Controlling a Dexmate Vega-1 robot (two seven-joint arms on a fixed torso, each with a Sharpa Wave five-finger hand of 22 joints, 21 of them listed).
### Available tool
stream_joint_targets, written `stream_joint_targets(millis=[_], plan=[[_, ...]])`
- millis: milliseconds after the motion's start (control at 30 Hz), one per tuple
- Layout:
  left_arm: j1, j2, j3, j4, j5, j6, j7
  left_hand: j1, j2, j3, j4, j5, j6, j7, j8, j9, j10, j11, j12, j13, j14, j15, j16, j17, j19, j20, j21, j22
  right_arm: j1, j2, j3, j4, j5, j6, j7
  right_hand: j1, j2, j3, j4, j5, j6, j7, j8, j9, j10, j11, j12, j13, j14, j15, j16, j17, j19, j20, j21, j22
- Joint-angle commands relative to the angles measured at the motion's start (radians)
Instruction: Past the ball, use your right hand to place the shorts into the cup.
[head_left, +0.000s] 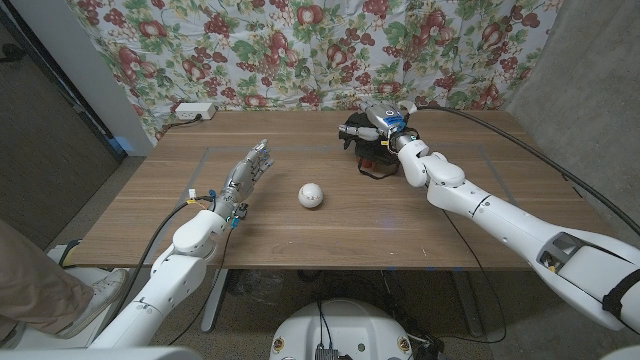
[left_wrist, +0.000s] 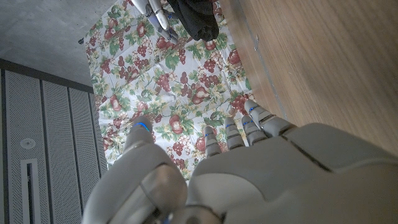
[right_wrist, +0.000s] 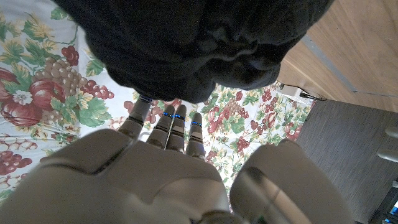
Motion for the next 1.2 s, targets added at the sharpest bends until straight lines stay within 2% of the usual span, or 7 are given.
stream_joint_targets(millis=[33,433,700,1200], plan=[[-0.002,0.002,0.003,-0.005,0.003,0.001,0.003,0.005,0.002,0.008,-0.003,-0.001,0.008,-0.002,0.001,0.002,0.002,0.001,0.004,0.001,0.008,-0.051,0.003,0.003,0.006,-0.056,0.008,0.003,-0.016,-0.017,0.034,-0.031,0.042,0.035,0.006,-0.014,0.003,-0.007,-0.002,0.011,-0.01,0.0,-0.008,-0.002,-0.006,0.005,-0.007,-0.004,-0.01,-0.001,-0.004,-0.004,-0.012,0.005,-0.008,0.002],[-0.01,0.009,0.003,-0.002,0.001,-0.001,-0.009,0.005,0.002,0.008,-0.003,-0.002,0.009,-0.002,0.001,0.002,0.002,0.001,0.003,0.001,0.007,-0.051,0.003,0.003,0.006,-0.057,0.008,0.003,-0.047,-0.044,0.071,-0.107,0.044,0.011,0.012,-0.03,0.017,-0.011,0.0,0.013,-0.008,0.0,-0.007,-0.01,-0.008,0.007,-0.014,-0.017,-0.019,0.004,-0.004,-0.015,-0.017,-0.001,-0.024,0.002],[-0.032,0.012,0.001,0.024,-0.002,-0.012,-0.029,0.005,0.002,0.008,-0.003,-0.002,0.008,-0.002,0.001,0.002,0.002,0.001,0.003,0.001,0.005,-0.051,0.002,0.003,0.006,-0.056,0.008,0.003,-0.065,-0.047,0.102,-0.146,0.069,0.009,0.009,-0.042,0.027,-0.012,0.003,0.013,-0.006,0.002,-0.006,-0.014,-0.007,0.008,-0.016,-0.023,-0.02,0.009,-0.002,-0.02,-0.016,-0.002,-0.031,0.002],[-0.08,-0.001,0.014,0.037,0.0,0.02,-0.037,0.005,0.002,0.008,-0.003,-0.003,0.009,-0.002,0.001,0.002,0.001,0.0,0.003,0.001,0.006,-0.051,0.002,0.003,0.006,-0.056,0.008,0.003,-0.085,-0.069,0.153,-0.209,0.108,0.003,0.023,-0.06,0.049,-0.013,0.005,0.011,-0.006,0.005,-0.007,-0.022,-0.004,0.012,-0.02,-0.035,-0.02,0.012,0.0,-0.029,-0.015,-0.003,-0.045,0.002]])
